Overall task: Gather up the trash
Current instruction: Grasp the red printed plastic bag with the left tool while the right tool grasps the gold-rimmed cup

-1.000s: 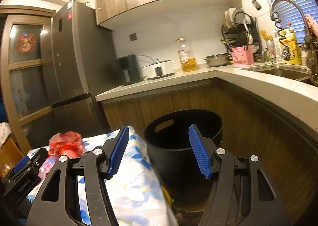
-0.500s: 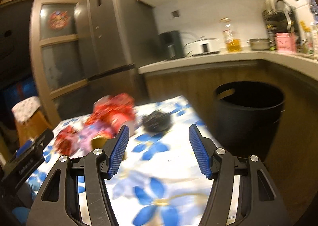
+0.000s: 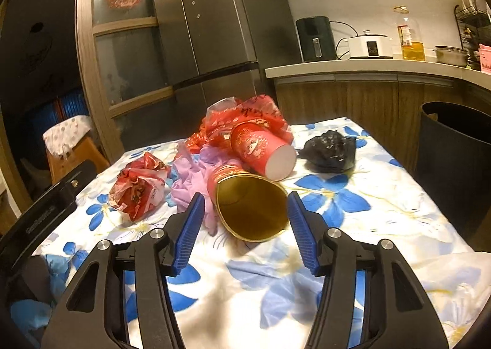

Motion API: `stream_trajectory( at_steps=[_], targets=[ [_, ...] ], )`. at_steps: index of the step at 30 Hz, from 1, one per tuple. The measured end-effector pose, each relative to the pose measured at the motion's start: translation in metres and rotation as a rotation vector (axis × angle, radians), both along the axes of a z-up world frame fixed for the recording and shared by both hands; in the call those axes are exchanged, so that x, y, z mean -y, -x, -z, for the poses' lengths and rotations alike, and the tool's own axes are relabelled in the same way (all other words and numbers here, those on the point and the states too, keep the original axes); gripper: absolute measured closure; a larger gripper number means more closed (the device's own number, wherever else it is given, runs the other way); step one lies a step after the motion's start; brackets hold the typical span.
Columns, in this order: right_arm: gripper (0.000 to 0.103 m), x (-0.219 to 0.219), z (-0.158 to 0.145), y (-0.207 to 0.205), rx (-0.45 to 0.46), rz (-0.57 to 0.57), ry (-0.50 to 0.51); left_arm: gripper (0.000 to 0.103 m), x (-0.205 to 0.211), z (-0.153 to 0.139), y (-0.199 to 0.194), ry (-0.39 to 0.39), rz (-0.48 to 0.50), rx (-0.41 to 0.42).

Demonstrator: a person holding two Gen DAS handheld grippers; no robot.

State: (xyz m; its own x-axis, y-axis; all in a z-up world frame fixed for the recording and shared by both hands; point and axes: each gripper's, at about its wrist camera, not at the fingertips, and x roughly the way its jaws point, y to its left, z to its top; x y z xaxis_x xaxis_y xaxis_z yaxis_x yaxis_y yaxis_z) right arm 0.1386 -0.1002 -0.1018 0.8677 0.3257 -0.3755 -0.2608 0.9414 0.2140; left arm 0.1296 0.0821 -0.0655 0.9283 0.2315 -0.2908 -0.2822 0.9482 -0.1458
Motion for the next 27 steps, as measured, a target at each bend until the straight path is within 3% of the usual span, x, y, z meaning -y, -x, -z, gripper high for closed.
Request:
stream_trajectory(
  at_steps=[9, 19, 27],
  targets=[
    [0.06, -0.007, 0.008, -0.017, -0.031, -0.01, -0.004, 0.009, -0.028, 0.012, -0.054, 0.1, 0.023, -0.108],
    [0.075, -0.01, 0.009, -0.018, -0.034, -0.034, 0.006, 0.04, -0.043, 0.033, -0.075, 0.203, 0.061, -0.224],
    [0.087, -0.012, 0.006, -0.013, -0.023, -0.043, 0.021, 0.05, -0.039, 0.034, -0.067, 0.214, 0.096, -0.217]
  ],
)
